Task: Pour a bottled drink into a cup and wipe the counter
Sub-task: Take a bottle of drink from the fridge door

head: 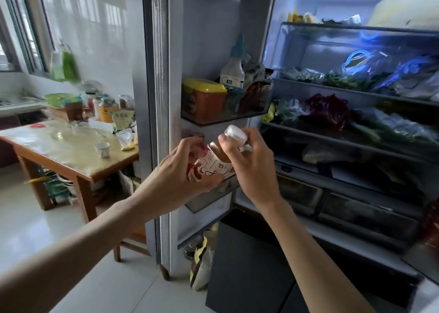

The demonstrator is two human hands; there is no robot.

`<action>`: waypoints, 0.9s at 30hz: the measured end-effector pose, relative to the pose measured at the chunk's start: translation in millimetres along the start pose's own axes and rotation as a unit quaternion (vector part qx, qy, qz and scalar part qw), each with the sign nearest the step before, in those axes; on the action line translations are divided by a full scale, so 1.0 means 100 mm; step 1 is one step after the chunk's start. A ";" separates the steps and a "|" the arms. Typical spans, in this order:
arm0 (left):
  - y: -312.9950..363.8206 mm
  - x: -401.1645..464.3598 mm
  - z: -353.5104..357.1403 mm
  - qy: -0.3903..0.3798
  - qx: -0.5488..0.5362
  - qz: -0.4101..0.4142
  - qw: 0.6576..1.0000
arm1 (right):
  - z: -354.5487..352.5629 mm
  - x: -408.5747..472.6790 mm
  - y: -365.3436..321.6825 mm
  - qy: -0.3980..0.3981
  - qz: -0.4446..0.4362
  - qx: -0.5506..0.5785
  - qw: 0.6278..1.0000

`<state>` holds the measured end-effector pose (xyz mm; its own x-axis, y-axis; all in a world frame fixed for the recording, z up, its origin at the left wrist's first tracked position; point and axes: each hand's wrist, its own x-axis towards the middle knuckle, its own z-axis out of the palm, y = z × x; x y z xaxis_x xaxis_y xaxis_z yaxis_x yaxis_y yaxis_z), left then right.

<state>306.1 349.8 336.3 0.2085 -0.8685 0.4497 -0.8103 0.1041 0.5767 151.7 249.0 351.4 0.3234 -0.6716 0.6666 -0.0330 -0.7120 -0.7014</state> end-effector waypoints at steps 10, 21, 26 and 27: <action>-0.23 -0.84 0.00 0.102 -0.320 -0.220 0.916 | 0.51 -0.41 -0.17 -0.218 0.045 0.089 0.971; -1.41 -2.37 -0.58 0.348 -0.381 -0.398 0.759 | 1.87 -1.24 0.29 -0.282 0.240 0.195 0.908; -2.04 -2.52 -1.00 0.354 -0.376 -0.381 0.767 | 2.78 -1.07 0.31 -0.306 0.230 0.172 0.908; -2.18 -2.52 -1.08 0.356 -0.376 -0.374 0.769 | 2.95 -1.02 0.31 -0.303 0.226 0.172 0.910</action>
<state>489.7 598.1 171.3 0.9267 -0.3637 -0.0945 0.1725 0.1883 0.9669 396.6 355.6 187.3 0.8160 -0.5692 0.1010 -0.0293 -0.2151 -0.9762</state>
